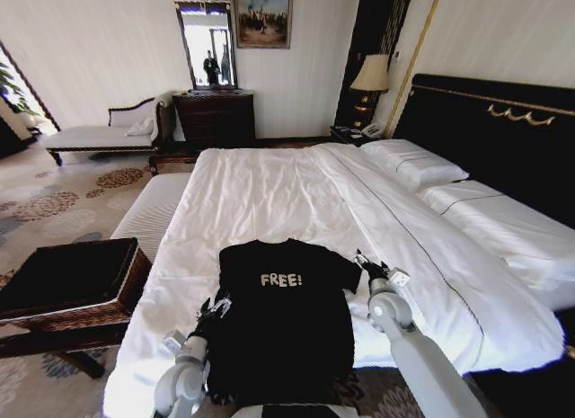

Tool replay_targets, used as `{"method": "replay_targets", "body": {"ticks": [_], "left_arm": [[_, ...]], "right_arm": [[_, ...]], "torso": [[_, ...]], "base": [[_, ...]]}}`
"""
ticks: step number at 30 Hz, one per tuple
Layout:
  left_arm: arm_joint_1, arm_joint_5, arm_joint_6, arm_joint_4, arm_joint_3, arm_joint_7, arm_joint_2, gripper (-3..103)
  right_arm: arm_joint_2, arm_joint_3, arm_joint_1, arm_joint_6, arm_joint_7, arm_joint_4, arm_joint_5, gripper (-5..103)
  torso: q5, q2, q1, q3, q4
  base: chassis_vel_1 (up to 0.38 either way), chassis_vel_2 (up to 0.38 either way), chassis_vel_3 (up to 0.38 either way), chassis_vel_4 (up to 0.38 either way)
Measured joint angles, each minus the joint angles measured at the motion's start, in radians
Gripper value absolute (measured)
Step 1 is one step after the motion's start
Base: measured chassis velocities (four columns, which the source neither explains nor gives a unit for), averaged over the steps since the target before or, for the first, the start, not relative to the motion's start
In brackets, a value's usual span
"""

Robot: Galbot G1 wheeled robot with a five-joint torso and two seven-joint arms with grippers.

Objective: Fold the clothes on the bed and place them into the basket.

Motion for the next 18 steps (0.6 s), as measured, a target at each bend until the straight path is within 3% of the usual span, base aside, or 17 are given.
{"method": "replay_targets", "body": {"ticks": [6,12,18], "left_arm": [[-0.041,-0.036,0.020,0.002,-0.022,-0.012,-0.008,100],[-0.082,-0.142,0.070,-0.011,-0.062,-0.042,0.009,100],[-0.144,-0.166,0.101,0.079,-0.045,-0.062,0.013,100]], "right_arm": [[-0.007,0.001,-0.006,-0.001,0.001,0.000,0.001,100],[-0.007,-0.003,-0.006,-0.002,0.001,0.000,0.001,100],[-0.004,-0.015,-0.002,-0.006,0.007,-0.008,0.000,100]], "torso": [[0.0000,0.000,0.000,0.000,0.0000],[0.0001,0.000,0.000,0.000,0.0001],[-0.0001,0.000,0.000,0.000,0.0001]], "base": [[0.000,0.000,0.000,0.000],[0.000,0.000,0.000,0.000],[0.000,0.000,0.000,0.000]]}}
